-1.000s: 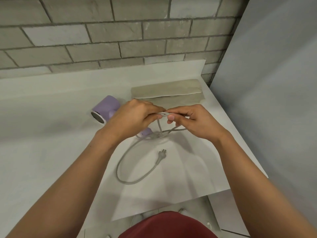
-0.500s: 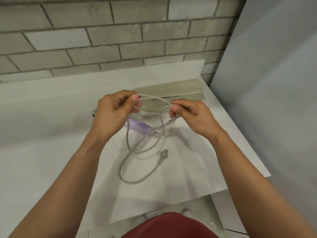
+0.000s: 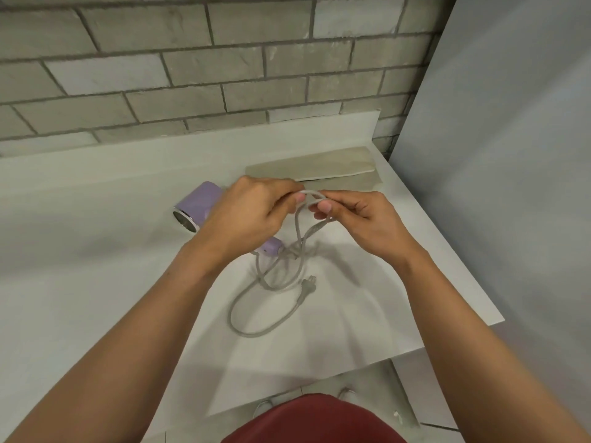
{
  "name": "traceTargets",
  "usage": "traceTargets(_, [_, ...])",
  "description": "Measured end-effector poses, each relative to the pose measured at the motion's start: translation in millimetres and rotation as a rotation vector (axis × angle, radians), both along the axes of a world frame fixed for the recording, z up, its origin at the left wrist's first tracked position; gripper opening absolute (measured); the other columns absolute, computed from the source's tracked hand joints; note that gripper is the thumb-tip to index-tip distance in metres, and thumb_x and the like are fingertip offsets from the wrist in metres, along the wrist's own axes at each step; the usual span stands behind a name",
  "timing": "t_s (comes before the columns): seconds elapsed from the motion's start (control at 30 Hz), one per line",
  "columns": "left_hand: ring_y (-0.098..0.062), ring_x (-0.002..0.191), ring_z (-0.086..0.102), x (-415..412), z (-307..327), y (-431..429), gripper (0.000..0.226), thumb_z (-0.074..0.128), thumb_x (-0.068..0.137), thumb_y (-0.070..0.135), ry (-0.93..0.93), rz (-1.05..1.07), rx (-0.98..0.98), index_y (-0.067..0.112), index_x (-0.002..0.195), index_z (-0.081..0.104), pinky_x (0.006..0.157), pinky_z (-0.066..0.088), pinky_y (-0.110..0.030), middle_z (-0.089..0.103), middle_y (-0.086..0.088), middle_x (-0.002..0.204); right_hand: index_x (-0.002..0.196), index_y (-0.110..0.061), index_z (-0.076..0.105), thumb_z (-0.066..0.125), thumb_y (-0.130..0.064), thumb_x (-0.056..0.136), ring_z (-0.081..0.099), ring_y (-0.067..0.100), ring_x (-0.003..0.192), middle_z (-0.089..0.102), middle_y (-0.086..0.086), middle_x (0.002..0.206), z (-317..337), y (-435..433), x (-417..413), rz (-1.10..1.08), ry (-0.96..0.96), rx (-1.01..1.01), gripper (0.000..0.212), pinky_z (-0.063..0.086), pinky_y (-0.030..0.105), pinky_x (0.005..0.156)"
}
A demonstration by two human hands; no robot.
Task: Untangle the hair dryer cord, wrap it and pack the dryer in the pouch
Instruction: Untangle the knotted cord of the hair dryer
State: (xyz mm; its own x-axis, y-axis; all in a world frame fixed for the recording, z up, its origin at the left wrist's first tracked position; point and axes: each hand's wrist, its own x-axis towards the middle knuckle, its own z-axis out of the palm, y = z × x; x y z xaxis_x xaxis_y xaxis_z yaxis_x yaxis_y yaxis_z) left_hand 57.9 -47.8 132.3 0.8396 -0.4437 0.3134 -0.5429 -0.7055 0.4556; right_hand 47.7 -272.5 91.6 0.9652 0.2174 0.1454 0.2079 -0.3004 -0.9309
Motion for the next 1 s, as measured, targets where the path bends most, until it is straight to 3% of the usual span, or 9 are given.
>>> traceTargets(0.13, [-0.01,0.077,0.073,-9,13,2,0.017,0.061,0.103,0.023,0.147,0.015,-0.432,0.02,0.104,0.078,0.078,0.055,-0.022,0.075,0.007,0.079,0.116,-0.031,0.076,0.066,-0.029,0.101,0.076,0.014,0.106,0.081,-0.005,0.107,-7,6,1,-0.071,0.012,0.118,0.017,0.055,0.028,0.099])
traceTargets(0.2, [-0.013,0.077,0.073,-11,18,7,0.016,0.062,0.103,0.019,0.207,-0.016,-0.567,0.02,0.105,0.078,0.079,0.055,-0.021,0.076,0.003,0.082,0.119,-0.026,0.075,0.065,-0.026,0.103,0.075,0.011,0.107,0.081,-0.008,0.108,-8,11,1,-0.067,0.021,0.132,0.019,0.053,0.021,0.098])
traceTargets(0.33, [-0.016,0.075,0.071,-8,27,24,0.017,0.058,0.104,0.012,0.271,0.002,-0.809,0.015,0.106,0.075,0.08,0.057,-0.027,0.076,0.002,0.081,0.119,-0.022,0.074,0.063,-0.022,0.104,0.075,0.01,0.106,0.081,-0.007,0.104,-7,23,1,-0.043,-0.022,0.105,0.019,0.054,0.021,0.097])
traceTargets(0.43, [-0.014,0.076,0.07,0,25,48,0.018,0.059,0.104,0.017,0.311,0.14,-0.705,0.018,0.102,0.076,0.083,0.059,-0.038,0.075,0.004,0.08,0.115,-0.022,0.076,0.061,-0.023,0.105,0.073,0.012,0.098,0.078,-0.003,0.097,-5,28,2,-0.052,-0.093,0.034,0.018,0.055,0.023,0.092])
traceTargets(0.53, [-0.01,0.081,0.073,8,15,69,0.018,0.062,0.098,0.023,0.28,0.275,-0.322,0.032,0.109,0.073,0.076,0.062,-0.042,0.075,0.009,0.091,0.118,-0.023,0.077,0.061,-0.027,0.105,0.07,0.008,0.095,0.073,-0.015,0.095,-5,31,1,0.005,-0.098,-0.116,0.021,0.05,0.014,0.086])
traceTargets(0.67, [-0.01,0.1,0.069,5,12,63,0.043,0.063,0.094,0.038,0.108,0.05,-0.067,0.03,0.136,0.062,0.094,0.054,-0.034,0.068,0.011,0.115,0.12,-0.021,0.077,0.063,-0.028,0.104,0.071,0.01,0.097,0.071,-0.008,0.1,-5,35,0,0.074,-0.064,-0.18,0.022,0.05,0.015,0.088])
traceTargets(0.8, [-0.015,0.084,0.065,7,9,40,0.028,0.053,0.103,0.044,0.073,-0.075,0.194,0.024,0.115,0.069,0.078,0.054,-0.04,0.069,0.009,0.089,0.118,-0.024,0.078,0.065,-0.031,0.103,0.071,0.011,0.099,0.074,-0.008,0.101,0,38,-1,0.074,-0.084,-0.194,0.021,0.052,0.02,0.09])
traceTargets(0.87, [-0.016,0.078,0.063,7,8,34,0.028,0.047,0.106,0.044,0.078,-0.107,0.152,0.026,0.106,0.068,0.073,0.053,-0.044,0.067,0.009,0.081,0.117,-0.028,0.078,0.066,-0.031,0.102,0.071,0.004,0.105,0.077,-0.014,0.107,0,36,-3,0.044,-0.028,-0.136,0.019,0.052,0.017,0.094])
traceTargets(1.0, [-0.013,0.082,0.067,-2,15,27,0.021,0.055,0.107,0.028,0.094,-0.207,-0.298,0.016,0.103,0.072,0.076,0.051,-0.031,0.072,0.006,0.091,0.126,-0.025,0.075,0.064,-0.033,0.103,0.065,-0.006,0.118,0.075,-0.021,0.121,-9,31,-5,0.009,0.033,-0.11,0.027,0.048,0.015,0.104])
